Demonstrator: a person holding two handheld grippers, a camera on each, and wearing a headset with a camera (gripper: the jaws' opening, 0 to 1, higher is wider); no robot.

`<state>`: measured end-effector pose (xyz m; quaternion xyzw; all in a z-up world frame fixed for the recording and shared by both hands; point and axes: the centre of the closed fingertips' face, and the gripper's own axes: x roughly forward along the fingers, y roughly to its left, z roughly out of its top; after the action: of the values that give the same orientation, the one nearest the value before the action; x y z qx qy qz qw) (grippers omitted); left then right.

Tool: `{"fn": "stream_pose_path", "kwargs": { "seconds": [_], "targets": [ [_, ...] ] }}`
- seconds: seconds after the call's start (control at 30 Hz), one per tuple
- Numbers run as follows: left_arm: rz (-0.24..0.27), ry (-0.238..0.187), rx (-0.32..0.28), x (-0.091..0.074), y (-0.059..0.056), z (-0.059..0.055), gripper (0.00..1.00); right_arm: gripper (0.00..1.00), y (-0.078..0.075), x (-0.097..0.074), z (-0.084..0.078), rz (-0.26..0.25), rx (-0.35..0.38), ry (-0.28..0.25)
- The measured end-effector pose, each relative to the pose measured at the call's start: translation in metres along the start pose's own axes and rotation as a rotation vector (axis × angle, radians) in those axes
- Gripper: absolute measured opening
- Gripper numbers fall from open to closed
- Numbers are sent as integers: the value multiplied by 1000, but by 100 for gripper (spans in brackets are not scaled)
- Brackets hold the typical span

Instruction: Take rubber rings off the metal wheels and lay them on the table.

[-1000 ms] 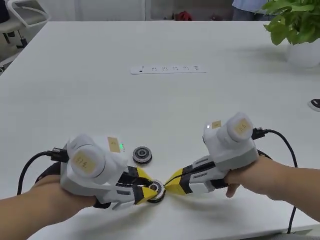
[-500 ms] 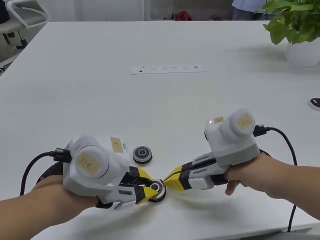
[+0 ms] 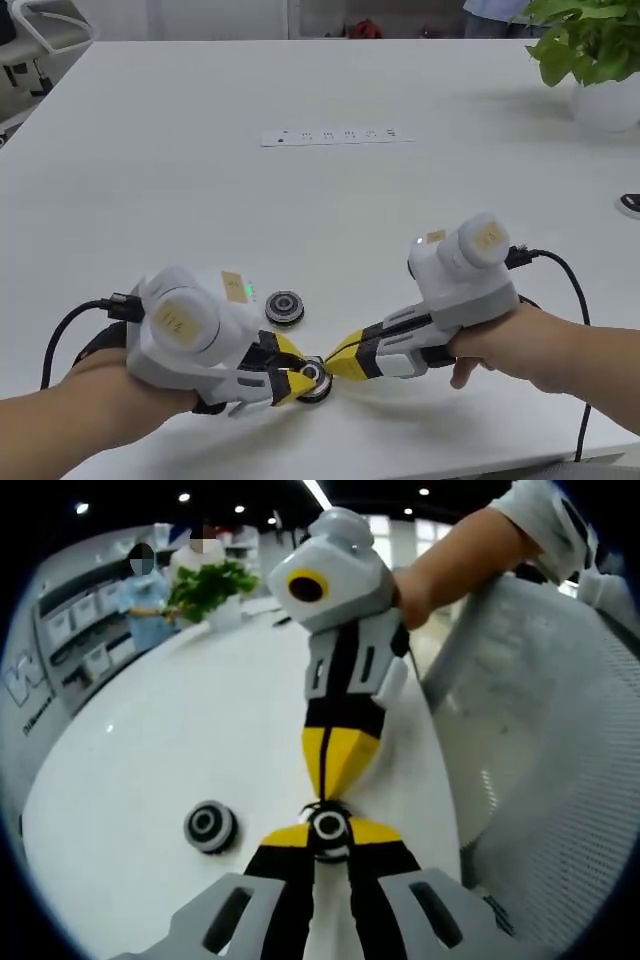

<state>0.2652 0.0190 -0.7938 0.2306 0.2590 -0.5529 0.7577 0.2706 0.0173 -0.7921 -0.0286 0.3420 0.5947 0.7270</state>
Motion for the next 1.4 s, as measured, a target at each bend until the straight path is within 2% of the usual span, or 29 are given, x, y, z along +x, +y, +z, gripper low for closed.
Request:
{"fn": "stream_pose_path", "kwargs": {
  "seconds": [0.77,0.9,0.93,1.0,1.4],
  "targets": [
    [-1,2,2,0,0,0,12,0,9,2,4,31,-9,-8],
    [-2,2,4,0,-1,1,12,0,15,4,6,52,-12,-15],
    [-2,2,4,0,-1,1,12,0,23,5,7,89,-9,-16],
    [-3,0,4,0,-1,1,12,0,23,7,5,73,-33,-6],
    [-12,-8,2,1,-1,1,13,0,17,5,5,60,-43,-9]
  ]
}}
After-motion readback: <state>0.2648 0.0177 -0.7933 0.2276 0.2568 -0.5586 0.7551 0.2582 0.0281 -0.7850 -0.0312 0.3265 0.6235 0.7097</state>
